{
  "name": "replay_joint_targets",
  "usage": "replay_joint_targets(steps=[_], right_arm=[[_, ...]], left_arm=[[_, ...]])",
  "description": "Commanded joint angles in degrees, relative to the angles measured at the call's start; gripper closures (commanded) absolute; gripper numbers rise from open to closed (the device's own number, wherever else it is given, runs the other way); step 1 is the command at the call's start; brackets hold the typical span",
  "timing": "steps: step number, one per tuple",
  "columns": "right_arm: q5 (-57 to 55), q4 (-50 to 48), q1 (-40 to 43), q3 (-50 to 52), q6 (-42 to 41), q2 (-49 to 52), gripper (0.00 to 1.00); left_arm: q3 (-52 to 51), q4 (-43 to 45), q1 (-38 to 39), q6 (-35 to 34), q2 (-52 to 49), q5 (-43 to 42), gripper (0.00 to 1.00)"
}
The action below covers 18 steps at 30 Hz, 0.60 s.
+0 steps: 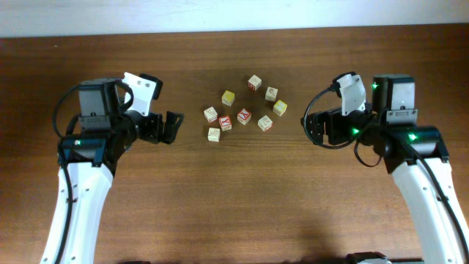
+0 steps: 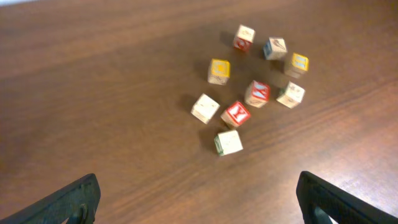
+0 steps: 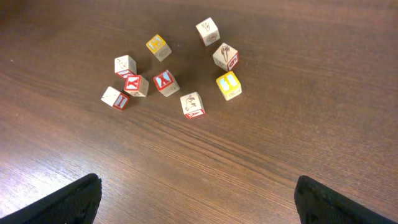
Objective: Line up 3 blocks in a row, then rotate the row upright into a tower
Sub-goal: 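Raise both arms and move the right gripper over the block cluster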
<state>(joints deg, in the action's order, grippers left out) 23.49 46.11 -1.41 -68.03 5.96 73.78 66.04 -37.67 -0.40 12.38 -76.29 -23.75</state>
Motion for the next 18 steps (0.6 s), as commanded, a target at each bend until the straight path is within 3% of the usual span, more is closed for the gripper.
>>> replay_joint_targets(steps=[1,4,7,10,15,18], right_arm=[[2.91,0.11,0.24,-1.29,-0.39,1.9,0.02],[5.18,-0.37,-0.63,-1.33,-0.42,4.87,0.01],[-0.22,-0.87,-4.52,-3.34,-3.39,9.07,0.03],[-6.36,-0.87,-10.25,-9.35,-6.14,15.15,0.05],[-16.92,-7.32,-18.03,-13.44,-14.14,26.21,0.18],[-17.33,-8.94,-18.97,-13.4,-15.93,30.1,0.26]], left_arm=[[0.96,-0.81,-0.02,-0.37,-2.4,-4.11,0.01],[0.96,0.04,0.02,-2.47,-3.52,-3.32,0.01],[1.86,3.87,0.48,-13.33,-3.52,3.26,0.01],[4.48,4.15,2.19,-17.35,-3.54,12.52,0.01],[4.94,4.31,6.56,-21.77,-4.66,29.33,0.05],[4.94,4.02,6.64,-23.52,-6.6,30.25,0.07]])
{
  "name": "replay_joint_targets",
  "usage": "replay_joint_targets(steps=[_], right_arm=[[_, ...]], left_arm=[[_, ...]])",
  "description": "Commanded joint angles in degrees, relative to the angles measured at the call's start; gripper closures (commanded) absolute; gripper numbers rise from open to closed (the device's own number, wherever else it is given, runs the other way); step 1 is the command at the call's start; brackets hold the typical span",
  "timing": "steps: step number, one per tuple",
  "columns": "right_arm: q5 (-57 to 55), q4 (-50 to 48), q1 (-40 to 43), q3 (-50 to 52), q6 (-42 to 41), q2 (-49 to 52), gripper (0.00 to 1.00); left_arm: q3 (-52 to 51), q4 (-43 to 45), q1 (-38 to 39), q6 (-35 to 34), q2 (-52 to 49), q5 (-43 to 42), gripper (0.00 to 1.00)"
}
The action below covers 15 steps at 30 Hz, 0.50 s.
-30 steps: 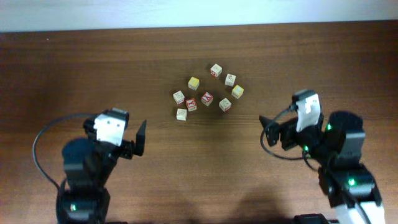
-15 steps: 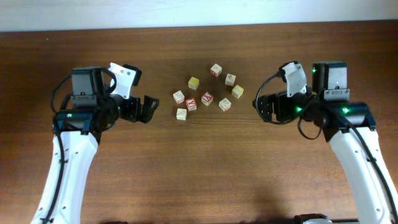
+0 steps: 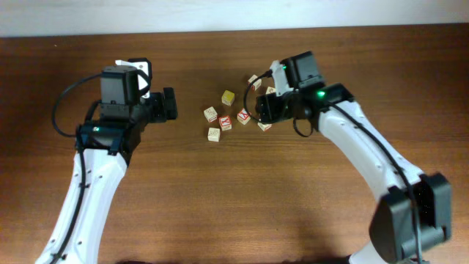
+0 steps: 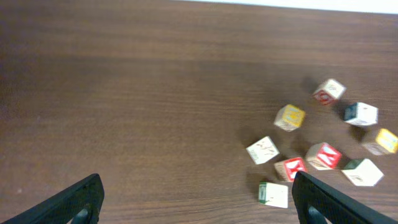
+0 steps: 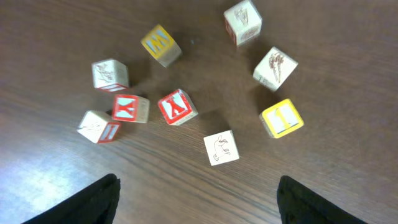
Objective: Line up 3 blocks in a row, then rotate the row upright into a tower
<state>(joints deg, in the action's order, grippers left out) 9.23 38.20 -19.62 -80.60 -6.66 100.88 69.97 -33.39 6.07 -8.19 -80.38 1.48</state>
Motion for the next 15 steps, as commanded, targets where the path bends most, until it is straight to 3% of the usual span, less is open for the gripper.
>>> replay_joint_targets(steps=[1,3,8,11,15], right_arm=[[-3.17,-1.73,-0.96,-0.83,-3.3,4.66,0.32],[-3.93,-2.75,-1.11,-0.83,-3.3,7.78,0.35],[-3.93,-3.34,-1.11,-0.83,-2.19,13.09,0.39],[-4.15,-4.46,-1.09,-0.55,-0.92,15.15,0.47],[-6.16,-6.78,-1.11,-0.39,1.6,16.7,0.48]], left_arm=[[1.01,-0.24,0.17,-2.95,-3.39,5.01,0.08],[1.01,-0.15,0.17,-2.93,-6.25,5.03,0.01],[1.01,-1.62,0.17,-2.91,-8.76,5.05,0.01],[1.01,-1.62,0.17,-2.91,-8.76,5.01,0.01],[1.01,-1.86,0.17,-2.91,-8.76,5.01,0.01]])
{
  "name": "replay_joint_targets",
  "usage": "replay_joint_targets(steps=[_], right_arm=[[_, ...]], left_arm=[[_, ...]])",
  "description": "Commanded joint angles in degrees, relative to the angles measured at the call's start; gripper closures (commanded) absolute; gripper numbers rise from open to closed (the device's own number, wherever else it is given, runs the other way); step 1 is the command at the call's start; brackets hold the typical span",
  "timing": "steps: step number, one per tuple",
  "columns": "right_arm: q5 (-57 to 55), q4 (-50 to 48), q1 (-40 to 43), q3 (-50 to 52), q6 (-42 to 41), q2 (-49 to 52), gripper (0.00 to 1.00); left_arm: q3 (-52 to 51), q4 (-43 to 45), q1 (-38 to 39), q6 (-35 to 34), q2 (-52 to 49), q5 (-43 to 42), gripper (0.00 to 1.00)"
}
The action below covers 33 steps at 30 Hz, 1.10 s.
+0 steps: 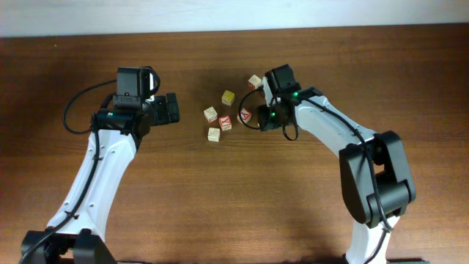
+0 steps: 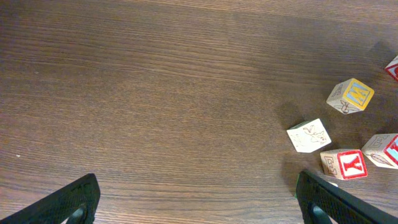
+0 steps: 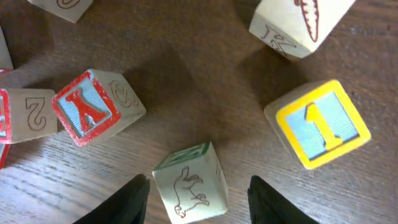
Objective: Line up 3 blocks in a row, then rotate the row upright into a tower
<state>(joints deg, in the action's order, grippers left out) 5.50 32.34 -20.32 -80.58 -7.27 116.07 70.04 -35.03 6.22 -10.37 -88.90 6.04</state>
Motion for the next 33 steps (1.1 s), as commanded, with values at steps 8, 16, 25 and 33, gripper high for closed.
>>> replay_joint_targets(steps=[8,16,25,33], right_arm=[[-2.58,-1.51,-0.42,-0.42,2.36,2.71,0.67],[-1.29,13.33,-0.42,-5.75,-15.13,1.92,0.69],[-1.7,27.06,-4.55,-4.7,-18.78,1.95,0.63],[-2.64,28.2,-4.37,-10.21,-12.79,1.92,0.44]], left_arm=[[0.94,-0.22,0.02,-0.72,-0.24,0.44,0.01],[0.94,-0.22,0.02,-0.72,-0.24,0.44,0.01],[0.94,-0.22,0.02,-0.72,-0.24,0.44,0.01],[0.94,-0.22,0.02,-0.72,-0.24,0.44,0.01]])
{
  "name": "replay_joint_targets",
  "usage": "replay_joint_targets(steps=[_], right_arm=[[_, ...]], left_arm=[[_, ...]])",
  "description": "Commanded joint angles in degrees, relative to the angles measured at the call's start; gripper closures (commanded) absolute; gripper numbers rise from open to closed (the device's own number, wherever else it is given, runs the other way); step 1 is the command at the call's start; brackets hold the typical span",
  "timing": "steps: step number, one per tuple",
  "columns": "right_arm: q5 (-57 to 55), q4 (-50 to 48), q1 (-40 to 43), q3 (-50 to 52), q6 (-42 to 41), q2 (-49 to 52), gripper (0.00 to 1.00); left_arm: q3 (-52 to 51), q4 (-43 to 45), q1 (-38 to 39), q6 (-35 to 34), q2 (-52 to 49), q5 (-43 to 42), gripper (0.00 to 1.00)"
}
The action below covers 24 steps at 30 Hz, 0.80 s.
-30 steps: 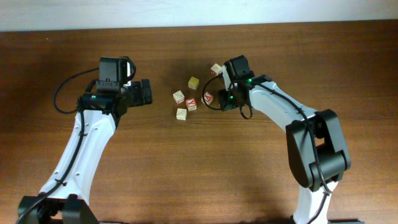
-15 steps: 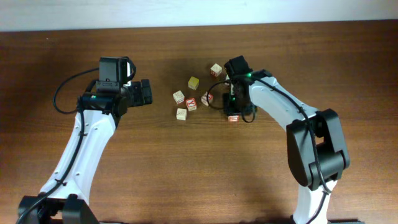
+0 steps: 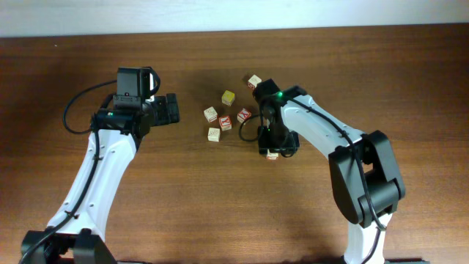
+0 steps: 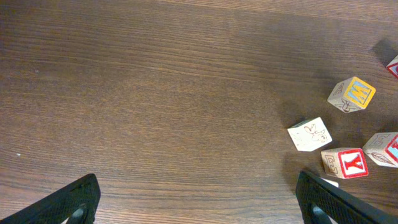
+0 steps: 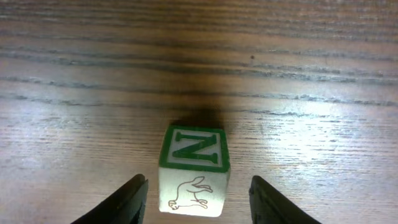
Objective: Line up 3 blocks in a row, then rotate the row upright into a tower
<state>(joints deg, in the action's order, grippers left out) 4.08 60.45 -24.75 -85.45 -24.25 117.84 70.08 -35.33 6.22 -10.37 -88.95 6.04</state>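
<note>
A wooden block (image 5: 193, 168) with a green N face and a rabbit drawing sits on the table between the open fingers of my right gripper (image 5: 200, 202), with a gap on each side. Overhead, this block (image 3: 272, 155) lies in front of the cluster, under my right gripper (image 3: 272, 147). Other blocks remain in the cluster: a yellow W block (image 4: 351, 94), a white block (image 4: 309, 134) and a red Y block (image 4: 344, 163). My left gripper (image 4: 199, 205) is open over bare wood, left of the cluster (image 3: 170, 108).
More blocks lie at the back of the cluster (image 3: 254, 81) and at its left (image 3: 214, 134). The right arm (image 3: 322, 128) crosses over the cluster's right side and hides blocks there. The wooden table (image 3: 220, 205) ends at a pale back edge.
My right gripper has moved from the cluster toward the table's front. The rabbit block now stands there apart from the others, differently turned, still between the open fingers. The left arm has not moved.
Both arms stood back at either side of the block cluster with grippers open. Then the right arm was over the cluster and the left had swung toward the back. Then the right gripper was low around the rabbit block, which now stands apart in front.
</note>
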Motion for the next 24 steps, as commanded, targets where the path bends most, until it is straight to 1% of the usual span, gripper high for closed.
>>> replay_joint_targets(steps=[1,2,3,4,8,10,12,14,17,19,20,21,24], right_arm=[[-2.71,-0.07,0.07,-8.24,4.35,0.15,0.42],[-3.96,-1.66,0.07,-11.1,4.55,0.15,0.38],[-3.8,-3.43,0.07,-11.76,4.48,0.15,0.38],[-2.58,-8.09,-0.07,-11.85,3.98,0.17,0.38],[-2.67,-18.32,-1.75,-11.85,-8.46,2.73,0.37],[-3.17,-20.94,-2.73,-11.85,-17.35,5.49,0.37],[-5.07,-20.96,-3.52,-11.85,-22.62,7.43,0.37],[-7.91,-21.09,-4.07,-11.85,-23.45,8.7,0.37],[-8.85,-21.79,-4.13,-11.82,-23.43,9.55,0.36],[-8.85,-22.08,-4.13,-11.82,-22.53,9.81,0.43],[-8.85,-21.29,-4.11,-11.78,-22.29,9.84,0.52],[-8.68,-20.87,-4.17,-11.69,-20.98,9.84,0.57],[-8.66,-19.93,-4.22,-11.52,-20.37,9.92,0.61]], left_arm=[[0.9,0.09,0.02,-0.72,-0.2,0.44,0.01],[0.9,0.09,0.02,-0.72,-0.2,0.44,0.01],[0.9,0.09,0.02,-0.72,-0.2,0.44,0.01],[0.9,0.09,0.02,-0.72,-0.2,0.44,0.01],[0.9,0.09,0.02,-0.72,-0.2,0.44,0.01],[0.9,0.09,0.02,-0.72,-0.2,0.44,0.01],[0.9,0.09,0.02,-0.72,-0.2,0.44,0.01],[0.9,0.09,0.02,-0.72,-0.2,0.44,0.01],[0.9,0.09,0.02,-0.72,-0.2,0.44,0.01],[0.9,0.09,0.02,-0.72,-0.2,0.44,0.01],[0.9,0.09,0.02,-0.72,-0.2,0.44,0.01],[0.9,0.09,0.02,-0.72,-0.2,0.44,0.01],[0.9,0.09,0.02,-0.72,-0.2,0.44,0.01]])
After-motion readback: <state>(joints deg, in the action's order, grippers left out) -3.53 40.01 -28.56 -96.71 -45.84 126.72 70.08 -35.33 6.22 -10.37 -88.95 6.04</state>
